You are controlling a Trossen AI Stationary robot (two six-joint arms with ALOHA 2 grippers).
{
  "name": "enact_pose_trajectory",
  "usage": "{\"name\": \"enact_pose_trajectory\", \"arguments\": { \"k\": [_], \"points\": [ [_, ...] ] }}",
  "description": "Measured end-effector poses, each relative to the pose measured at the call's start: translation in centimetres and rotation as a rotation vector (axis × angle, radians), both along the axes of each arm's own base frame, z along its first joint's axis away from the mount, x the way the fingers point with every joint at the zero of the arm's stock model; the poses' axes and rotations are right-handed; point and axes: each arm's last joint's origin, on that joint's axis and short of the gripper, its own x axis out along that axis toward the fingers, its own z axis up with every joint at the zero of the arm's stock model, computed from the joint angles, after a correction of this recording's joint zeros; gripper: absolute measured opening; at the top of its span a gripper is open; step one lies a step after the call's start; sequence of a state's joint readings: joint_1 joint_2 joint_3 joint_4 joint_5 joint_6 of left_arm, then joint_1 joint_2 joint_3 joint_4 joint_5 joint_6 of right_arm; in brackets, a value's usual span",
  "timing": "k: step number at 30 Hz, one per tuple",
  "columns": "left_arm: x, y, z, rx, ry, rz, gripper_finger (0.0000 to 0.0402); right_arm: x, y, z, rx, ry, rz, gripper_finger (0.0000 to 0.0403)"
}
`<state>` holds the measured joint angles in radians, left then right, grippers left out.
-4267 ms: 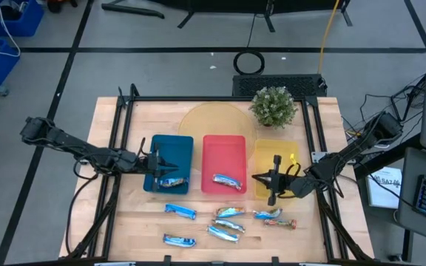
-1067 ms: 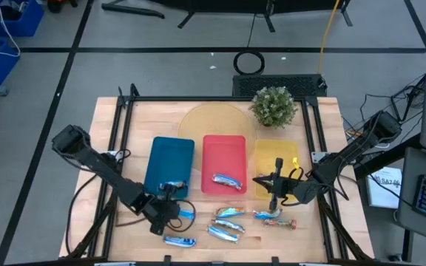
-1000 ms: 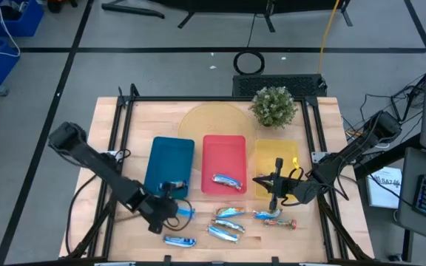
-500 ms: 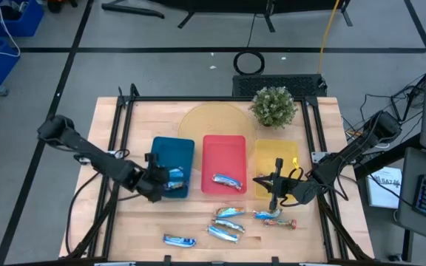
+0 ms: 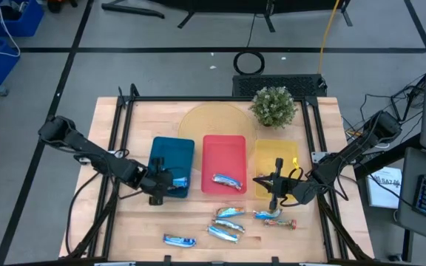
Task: Pick and place Granola Bars by type
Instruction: Put the blue granola bar into the blue bin, then put the yellow granola bar into the red bin
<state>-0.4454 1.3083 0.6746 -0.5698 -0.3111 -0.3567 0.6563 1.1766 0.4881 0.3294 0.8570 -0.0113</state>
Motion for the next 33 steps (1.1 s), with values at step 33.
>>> {"name": "enact_pose_trajectory", "arguments": {
  "k": [33],
  "points": [
    [-4.3, 5.8, 2.4, 0.147, -0.91, -0.141, 0.0005, 0.2, 0.3, 0.3, 0.001, -0.004, 0.081, 0.0]
  ]
}}
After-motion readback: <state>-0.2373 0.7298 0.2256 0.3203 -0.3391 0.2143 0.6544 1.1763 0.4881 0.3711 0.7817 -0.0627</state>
